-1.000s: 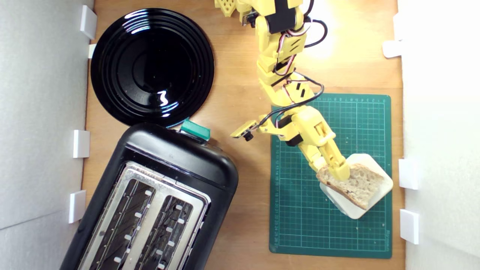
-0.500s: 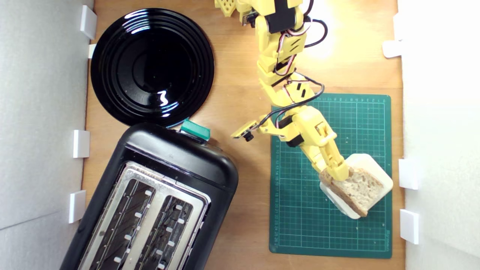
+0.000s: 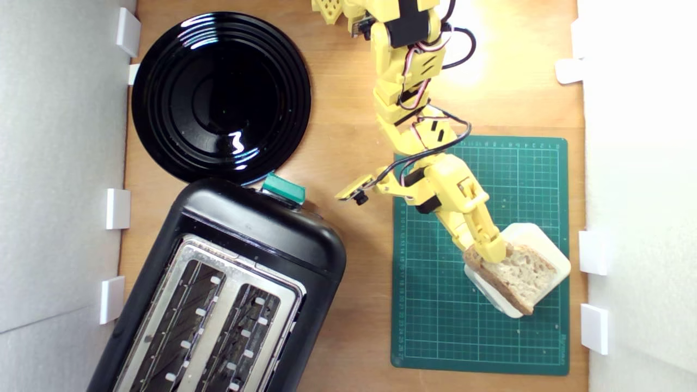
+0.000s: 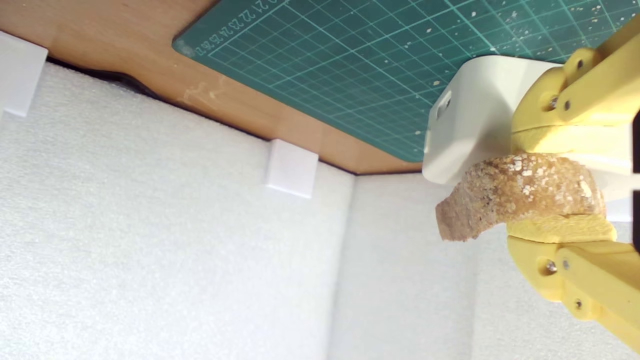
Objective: Pick bread and place in toaster
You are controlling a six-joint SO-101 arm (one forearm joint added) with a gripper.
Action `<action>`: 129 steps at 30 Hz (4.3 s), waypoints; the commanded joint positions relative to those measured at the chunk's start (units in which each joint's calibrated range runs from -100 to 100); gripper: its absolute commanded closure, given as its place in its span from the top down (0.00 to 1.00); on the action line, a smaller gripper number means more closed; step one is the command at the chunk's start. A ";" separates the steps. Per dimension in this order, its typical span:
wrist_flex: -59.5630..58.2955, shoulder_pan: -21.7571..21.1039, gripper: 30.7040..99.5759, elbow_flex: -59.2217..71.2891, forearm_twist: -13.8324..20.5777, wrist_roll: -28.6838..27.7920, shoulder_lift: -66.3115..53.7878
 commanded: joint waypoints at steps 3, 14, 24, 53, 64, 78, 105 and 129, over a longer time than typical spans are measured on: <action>-0.95 0.90 0.43 -0.78 -0.36 0.23 -6.08; 3.31 0.98 0.43 -0.78 -0.36 0.38 -23.30; 18.16 1.31 0.43 -0.78 -0.18 0.02 -39.19; 47.85 15.49 0.44 -1.60 -0.27 13.10 -72.14; 59.63 15.49 0.44 -2.33 -8.06 23.09 -78.54; 66.03 28.06 0.44 -2.42 -17.95 40.67 -79.46; 99.30 35.63 0.44 -33.10 -17.04 43.54 -76.46; 107.83 43.77 0.43 -40.18 -16.95 47.99 -69.64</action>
